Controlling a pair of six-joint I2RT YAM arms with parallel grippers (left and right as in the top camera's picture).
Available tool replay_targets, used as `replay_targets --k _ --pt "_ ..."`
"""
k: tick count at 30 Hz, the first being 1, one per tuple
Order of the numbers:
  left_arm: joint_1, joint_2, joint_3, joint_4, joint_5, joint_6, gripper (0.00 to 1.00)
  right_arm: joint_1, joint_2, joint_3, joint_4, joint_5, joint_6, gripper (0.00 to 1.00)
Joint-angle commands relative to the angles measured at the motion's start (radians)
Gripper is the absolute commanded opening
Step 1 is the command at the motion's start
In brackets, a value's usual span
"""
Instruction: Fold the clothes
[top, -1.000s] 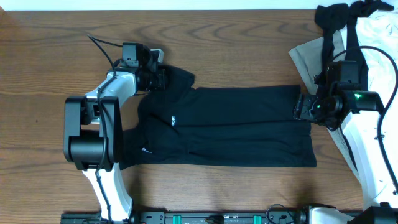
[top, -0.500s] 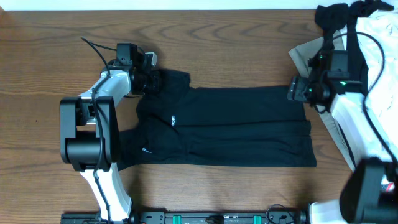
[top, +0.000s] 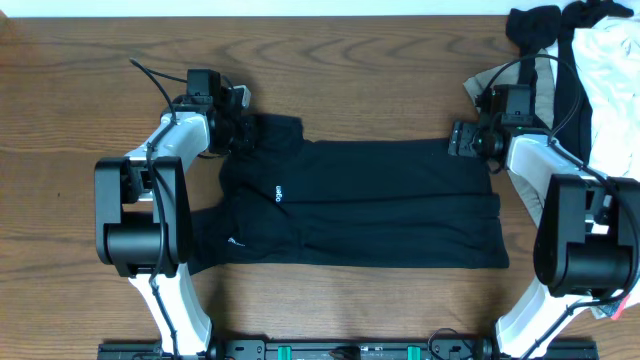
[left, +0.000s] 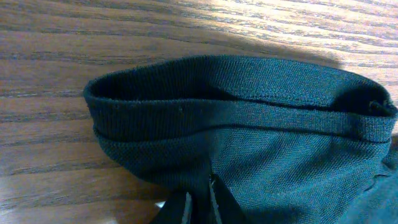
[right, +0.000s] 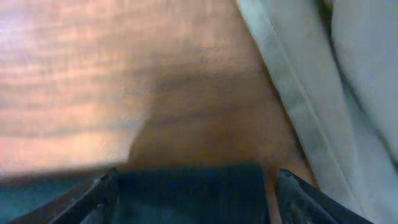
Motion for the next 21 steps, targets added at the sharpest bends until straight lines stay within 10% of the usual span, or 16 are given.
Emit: replay_targets --k 1,5,16,21 --pt "0.005 0.020 -0.015 -0.022 -0.065 -0.002 0.11 -0.007 0.056 -0.003 0.019 -0.003 -0.011 0.79" --pt "0.005 0.020 -0.015 -0.023 -0.065 -0.002 0.11 -0.008 0.068 -0.003 0.029 -0.004 -0.015 0.70" --pt "0.006 0.020 -0.015 -0.046 -0.064 -0.002 0.10 -0.019 0.068 -0.003 -0.028 0.009 -0.013 0.03" --pt "0.008 -0.014 -0.014 -0.049 -0.065 -0.001 0.07 -0.031 0.060 -0.003 -0.054 0.053 0.002 0.01"
